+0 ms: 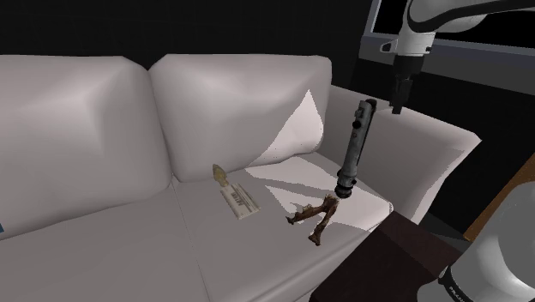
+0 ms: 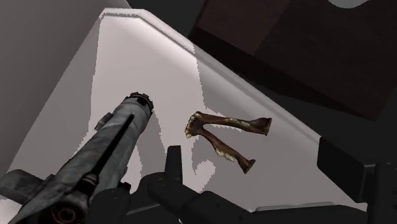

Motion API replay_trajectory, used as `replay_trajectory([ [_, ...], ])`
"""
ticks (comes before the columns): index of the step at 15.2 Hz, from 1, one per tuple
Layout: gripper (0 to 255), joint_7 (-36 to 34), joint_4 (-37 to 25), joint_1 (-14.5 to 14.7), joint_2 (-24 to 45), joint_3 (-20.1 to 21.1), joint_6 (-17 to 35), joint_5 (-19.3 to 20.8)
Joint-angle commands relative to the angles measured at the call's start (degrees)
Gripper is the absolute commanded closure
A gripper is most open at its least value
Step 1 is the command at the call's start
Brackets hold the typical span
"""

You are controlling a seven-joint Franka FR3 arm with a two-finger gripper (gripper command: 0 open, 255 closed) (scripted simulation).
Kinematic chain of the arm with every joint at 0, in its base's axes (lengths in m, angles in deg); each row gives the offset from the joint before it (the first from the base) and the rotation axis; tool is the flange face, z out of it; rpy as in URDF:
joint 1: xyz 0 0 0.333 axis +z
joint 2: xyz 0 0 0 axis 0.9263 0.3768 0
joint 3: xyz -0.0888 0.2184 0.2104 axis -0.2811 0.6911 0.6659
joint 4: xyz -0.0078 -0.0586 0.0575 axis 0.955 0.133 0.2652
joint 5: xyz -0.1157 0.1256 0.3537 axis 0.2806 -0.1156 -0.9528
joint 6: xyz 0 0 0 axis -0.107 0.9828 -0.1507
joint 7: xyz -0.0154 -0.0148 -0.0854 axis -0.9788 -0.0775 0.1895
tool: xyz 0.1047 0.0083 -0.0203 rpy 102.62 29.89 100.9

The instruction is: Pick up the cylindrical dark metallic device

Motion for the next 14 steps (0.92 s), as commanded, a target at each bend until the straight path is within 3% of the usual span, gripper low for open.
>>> replay_trajectory([
  [1, 0, 6.22, -4.68, 1.04, 5.25, -2.96, 0.93, -1.51],
  [6, 0, 21.48, -15.43, 2.0, 17.95, -8.97, 2.17, -7.95],
  [11, 0, 36.34, -29.05, -0.86, 32.51, -11.6, 0.11, -17.53],
  [14, 0, 36.37, -26.7, -0.99, 32.45, -11.25, 2.43, -17.49],
])
